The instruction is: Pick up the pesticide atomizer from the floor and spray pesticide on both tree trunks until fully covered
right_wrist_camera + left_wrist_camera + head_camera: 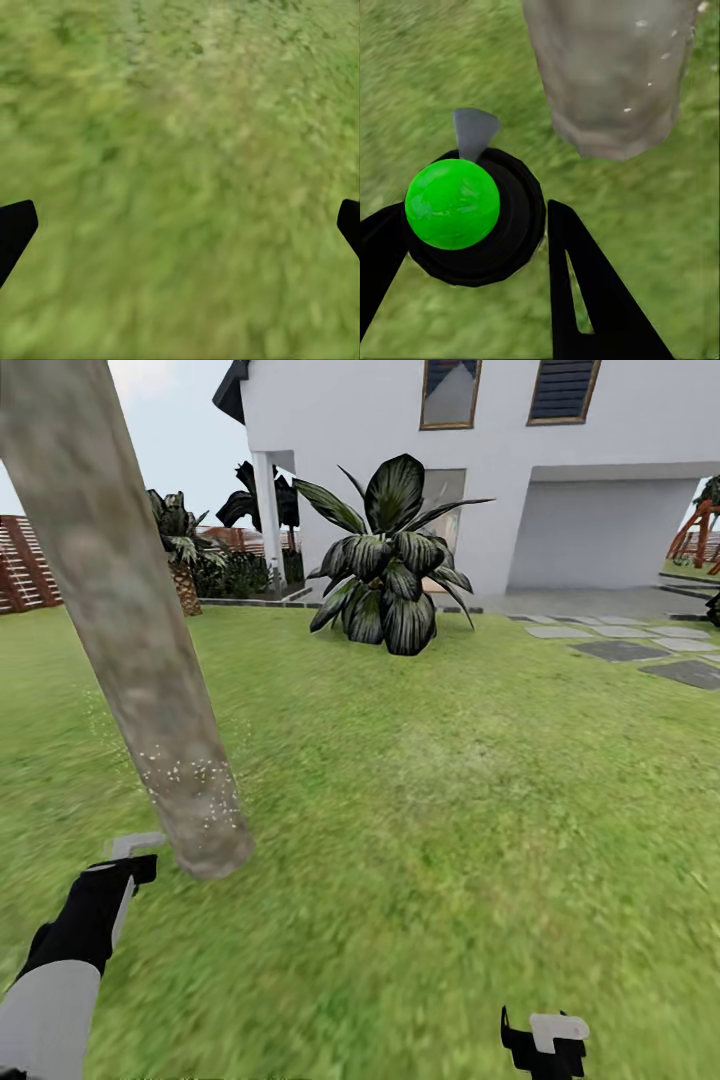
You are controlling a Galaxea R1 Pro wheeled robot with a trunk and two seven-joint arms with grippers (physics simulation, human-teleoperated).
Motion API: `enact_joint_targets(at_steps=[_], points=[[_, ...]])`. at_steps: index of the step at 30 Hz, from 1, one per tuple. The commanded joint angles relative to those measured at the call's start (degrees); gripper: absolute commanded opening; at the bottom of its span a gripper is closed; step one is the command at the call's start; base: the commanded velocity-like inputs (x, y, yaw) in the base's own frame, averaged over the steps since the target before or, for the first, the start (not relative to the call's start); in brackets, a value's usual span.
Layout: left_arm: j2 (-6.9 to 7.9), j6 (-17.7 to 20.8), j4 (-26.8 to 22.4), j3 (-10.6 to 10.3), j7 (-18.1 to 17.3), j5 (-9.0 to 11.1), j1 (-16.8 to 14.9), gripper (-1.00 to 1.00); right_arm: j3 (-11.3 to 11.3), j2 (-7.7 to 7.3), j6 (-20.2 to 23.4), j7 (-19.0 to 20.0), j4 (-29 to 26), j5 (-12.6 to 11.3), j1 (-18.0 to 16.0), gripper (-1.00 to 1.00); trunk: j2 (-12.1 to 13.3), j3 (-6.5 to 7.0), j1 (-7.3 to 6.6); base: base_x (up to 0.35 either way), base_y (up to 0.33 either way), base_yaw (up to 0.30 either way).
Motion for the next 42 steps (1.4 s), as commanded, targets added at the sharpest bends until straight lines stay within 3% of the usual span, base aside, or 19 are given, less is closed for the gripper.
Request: enact_joint_targets(at_steps=[1, 4, 7, 9, 11, 13, 14, 17, 19, 22, 23, 26, 29, 30, 31, 34, 37, 39, 42], points=[[-1.46, 0.14, -0.28, -1.03, 0.29, -0.66, -0.7, -1.0, 0.01, 0.0, 0.0, 0.0, -0.01, 0.0, 0.0, 1.0, 0.0, 0.0, 0.0, 0.0, 0.0, 0.025], [-4.29, 1.49, -0.49, -3.79, 4.14, -0.5, -4.5, -1.0, 0.01, -0.08, 0.0, 0.0, -0.02, 0.0, 0.0, 1.0, 0.0, 0.0, 0.0, 0.0, 0.0, 0.006], [-4.53, 4.24, -0.48, -4.15, 5.0, -0.29, -7.59, -1.0, 0.01, -0.09, 0.02, 0.0, 0.0, 0.0, 0.0, 1.0, 0.0, 0.0, 0.0, 0.0, 0.0, 0.0], [-3.02, 4.71, -0.55, -3.78, 5.13, -0.41, -8.38, -1.0, 0.01, -0.09, 0.07, 0.0, 0.0, 0.0, 0.0, 1.0, 0.0, 0.0, 0.0, 0.0, 0.0, 0.0], [0.25, 4.77, -0.52, -3.64, 5.07, -0.1, -8.46, -1.0, 0.01, -0.09, 0.08, 0.0, 0.03, 0.0, 0.0, 1.0, 0.0, 0.0, 0.0, 0.0, 0.0, 0.0], [3.25, 4.8, -0.49, -3.49, 4.91, 2.0, -8.43, -1.0, 0.01, -0.09, 0.08, 0.0, 0.06, 0.0, 0.0, 1.0, 0.0, 0.0, 0.0, 0.0, 0.0, 0.0], [3.3, 4.8, -0.52, -3.72, 4.93, 2.47, -8.4, -1.0, 0.01, -0.09, 0.09, 0.0, 0.02, 0.0, 0.0, 1.0, 0.0, 0.0, 0.0, 0.0, 0.0, 0.0], [0.28, 4.82, -0.61, -4.85, 5.01, 2.68, -8.63, -1.0, 0.01, -0.15, 0.09, 0.0, 0.0, 0.0, 0.0, 1.0, 0.0, 0.0, 0.0, 0.0, 0.0, 0.0], [-3.03, 5.04, -0.67, -5.43, 5.05, 2.56, -10.77, -1.0, 0.01, -0.17, 0.08, 0.0, 0.01, 0.0, 0.0, 1.0, 0.0, 0.0, 0.0, 0.0, 0.0, 0.0], [-3.23, 7.03, -0.71, -5.43, 5.05, 2.64, -12.44, -1.0, 0.01, -0.17, 0.08, 0.0, 0.0, 0.0, 0.0, 1.0, 0.0, 0.0, 0.0, 0.0, 0.0, 0.0], [-2.28, 8.52, -1.17, -5.09, 5.05, 2.57, -13.46, -1.0, 0.01, -0.18, 0.09, 0.0, 0.04, 0.0, 0.0, 1.0, 0.0, 0.0, 0.0, 0.0, 0.0, 0.0], [3.6, 9.26, -1.67, -4.91, 4.7, 2.85, -13.15, -1.0, 0.01, -0.18, 0.09, 0.0, 0.05, 0.0, 0.0, 1.0, 0.0, 0.0, 0.0, 0.0, 0.0, 0.0], [5.05, 8.31, 0.21, -4.99, 4.6, 2.9, -11.06, -1.0, 0.01, -0.18, 0.09, 0.0, 0.06, 0.0, 0.0, 1.0, 0.0, 0.0, 0.0, 0.0, 0.0, 0.0], [4.9, 7.95, 0.8, -5.03, 4.6, 2.95, -10.18, -1.0, 0.01, -0.18, 0.09, 0.0, 0.06, 0.0, 0.0, 1.0, 0.0, 0.0, 0.0, 0.0, 0.0, 0.0], [3.59, 7.02, 1.75, -5.06, 4.57, 2.97, -9.22, -1.0, 0.01, -0.18, 0.09, 0.0, 0.04, 0.0, 0.0, 1.0, 0.0, 0.0, 0.0, 0.0, 0.0, 0.0], [-3.32, 3.14, 4.89, -5.19, 4.96, 2.95, -8.2, -1.0, 0.01, -0.18, 0.09, 0.0, 0.02, 0.0, 0.0, 1.0, 0.0, 0.0, 0.0, 0.0, 0.0, 0.0], [-5.15, 2.59, 6.31, -5.01, 5.11, 2.93, -8.13, -1.0, 0.01, -0.17, 0.09, 0.0, 0.04, 0.0, 0.0, 1.0, 0.0, 0.0, 0.0, 0.0, 0.0, 0.0], [-3.95, 2.42, 6.51, -4.41, 5.13, 2.69, -8.05, -1.0, 0.01, -0.17, 0.09, 0.0, 0.06, 0.0, 0.0, 1.0, 0.0, 0.0, 0.0, 0.0, 0.0, 0.0], [0.75, 1.51, 6.62, -0.11, 5.19, 2.64, -6.61, -1.0, 0.01, -0.16, 0.09, 0.0, 0.06, 0.0, 0.0, 1.0, 0.0, 0.0, 0.0, 0.0, 0.0, 0.0]])
